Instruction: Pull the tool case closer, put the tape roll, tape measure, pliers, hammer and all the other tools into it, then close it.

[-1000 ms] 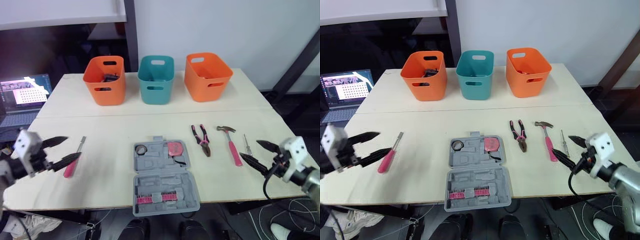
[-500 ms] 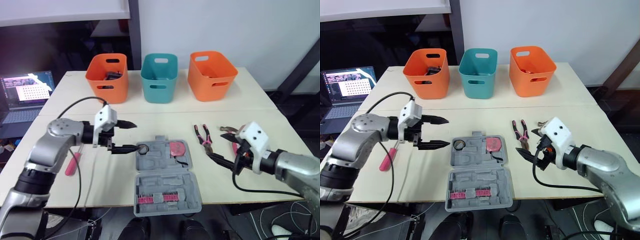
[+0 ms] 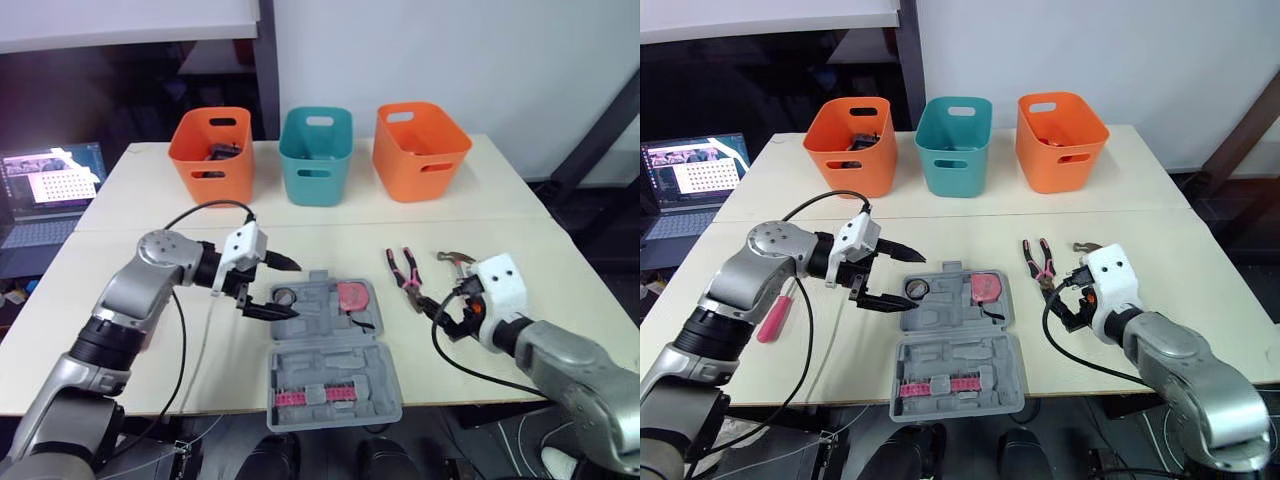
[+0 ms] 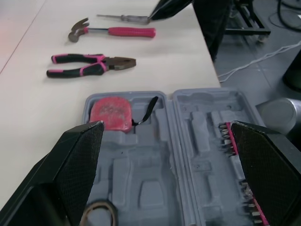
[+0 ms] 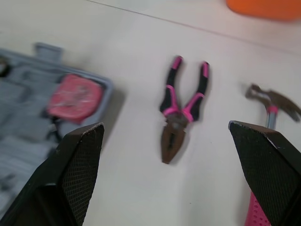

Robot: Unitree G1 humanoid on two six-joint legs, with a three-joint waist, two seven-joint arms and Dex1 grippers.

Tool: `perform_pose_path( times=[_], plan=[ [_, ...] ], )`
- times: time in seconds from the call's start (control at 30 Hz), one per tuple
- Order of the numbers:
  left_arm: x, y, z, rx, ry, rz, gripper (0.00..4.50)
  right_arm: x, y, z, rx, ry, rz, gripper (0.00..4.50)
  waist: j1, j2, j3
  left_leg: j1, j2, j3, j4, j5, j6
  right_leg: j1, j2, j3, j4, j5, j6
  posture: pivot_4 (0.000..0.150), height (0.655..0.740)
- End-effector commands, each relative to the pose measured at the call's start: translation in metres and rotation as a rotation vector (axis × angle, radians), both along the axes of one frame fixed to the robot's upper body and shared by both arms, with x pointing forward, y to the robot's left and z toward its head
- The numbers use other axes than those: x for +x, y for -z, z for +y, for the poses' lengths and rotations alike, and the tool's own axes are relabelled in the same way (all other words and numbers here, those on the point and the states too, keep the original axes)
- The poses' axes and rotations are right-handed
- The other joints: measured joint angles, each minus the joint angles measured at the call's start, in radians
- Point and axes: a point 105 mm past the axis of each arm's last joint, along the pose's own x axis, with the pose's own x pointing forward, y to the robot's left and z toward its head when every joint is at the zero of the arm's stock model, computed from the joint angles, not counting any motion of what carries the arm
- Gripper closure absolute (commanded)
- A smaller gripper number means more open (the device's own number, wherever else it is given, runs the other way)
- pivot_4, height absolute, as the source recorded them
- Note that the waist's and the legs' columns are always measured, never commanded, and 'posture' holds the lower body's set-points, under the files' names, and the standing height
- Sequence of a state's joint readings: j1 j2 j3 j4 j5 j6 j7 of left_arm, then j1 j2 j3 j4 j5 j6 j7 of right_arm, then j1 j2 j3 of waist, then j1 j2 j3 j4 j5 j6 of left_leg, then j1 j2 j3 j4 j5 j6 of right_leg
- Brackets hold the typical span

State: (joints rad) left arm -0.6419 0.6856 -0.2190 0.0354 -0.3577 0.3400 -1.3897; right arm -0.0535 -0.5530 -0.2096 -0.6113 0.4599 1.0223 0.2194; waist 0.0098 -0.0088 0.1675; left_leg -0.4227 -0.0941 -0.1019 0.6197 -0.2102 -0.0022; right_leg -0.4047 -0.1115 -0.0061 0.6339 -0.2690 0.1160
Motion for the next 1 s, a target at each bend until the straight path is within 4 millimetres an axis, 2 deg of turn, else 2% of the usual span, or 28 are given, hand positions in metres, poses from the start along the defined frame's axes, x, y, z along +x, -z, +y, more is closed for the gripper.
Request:
perform_pose_path(
  times=[0.03, 0.23, 0.4, 0.67, 0.77, 0.93, 0.97, 1.0],
  plan=[
    [-0.003, -0.014, -0.006, -0.004, 0.02, -0.07, 0.0, 0.016, 0.008, -0.001, 0.009, 0.028, -0.055, 0.02, 0.0, 0.0, 0.0, 0.0, 0.0, 0.0, 0.0, 0.0, 0.0, 0.0, 0.0, 0.0, 0.0, 0.0, 0.0, 0.15, 0.7329],
    [-0.002, -0.01, -0.013, -0.028, -0.054, -0.057, 0.0, 0.043, 0.042, 0.004, -0.009, 0.018, -0.058, 0.02, -0.007, 0.0, 0.0, 0.001, 0.0, 0.0, 0.002, 0.0, 0.0, 0.0, 0.005, 0.001, 0.003, 0.001, 0.002, 0.15, 0.7329],
    [-0.007, -0.005, -0.01, -0.04, -0.1, -0.041, 0.0, 0.054, 0.067, 0.01, -0.018, -0.007, -0.036, 0.02, -0.022, 0.0, 0.0, 0.001, 0.0, 0.0, 0.003, 0.0, 0.0, -0.001, 0.005, 0.001, 0.008, 0.001, 0.002, 0.15, 0.7329],
    [0.001, -0.016, -0.006, -0.096, -0.18, -0.101, 0.0, 0.071, 0.082, 0.014, 0.014, -0.001, -0.042, 0.02, -0.026, 0.0, 0.0, 0.005, 0.0, 0.0, 0.003, 0.001, -0.002, 0.0, 0.006, 0.003, 0.012, 0.001, 0.001, 0.15, 0.7329],
    [0.002, -0.016, -0.005, -0.099, -0.184, -0.1, 0.0, 0.077, 0.086, 0.017, 0.021, 0.001, -0.045, 0.79, -0.027, 0.0, 0.0, 0.005, 0.001, 0.0, 0.003, 0.001, -0.002, 0.0, 0.007, 0.003, 0.012, 0.001, 0.001, 0.15, 0.7329],
    [0.002, -0.011, -0.002, -0.093, -0.2, -0.093, 0.0, 0.081, 0.091, 0.01, 0.04, 0.046, -0.038, 3.25, -0.026, 0.0, 0.0, 0.007, 0.001, 0.001, 0.003, 0.001, -0.002, 0.001, 0.007, 0.004, 0.013, 0.001, 0.001, 0.15, 0.7329],
    [0.002, -0.01, -0.001, -0.093, -0.204, -0.091, 0.0, 0.08, 0.091, 0.008, 0.037, 0.048, -0.041, 3.54, -0.026, 0.0, 0.0, 0.007, 0.001, 0.001, 0.003, 0.001, -0.002, 0.001, 0.007, 0.004, 0.013, 0.001, 0.001, 0.15, 0.7329],
    [0.002, -0.009, 0.0, -0.093, -0.206, -0.089, 0.0, 0.079, 0.089, 0.007, 0.033, 0.048, -0.047, 3.53, -0.026, 0.0, 0.0, 0.007, 0.001, 0.001, 0.003, 0.001, -0.002, 0.001, 0.007, 0.004, 0.013, 0.001, 0.001, 0.15, 0.7329]
  ],
)
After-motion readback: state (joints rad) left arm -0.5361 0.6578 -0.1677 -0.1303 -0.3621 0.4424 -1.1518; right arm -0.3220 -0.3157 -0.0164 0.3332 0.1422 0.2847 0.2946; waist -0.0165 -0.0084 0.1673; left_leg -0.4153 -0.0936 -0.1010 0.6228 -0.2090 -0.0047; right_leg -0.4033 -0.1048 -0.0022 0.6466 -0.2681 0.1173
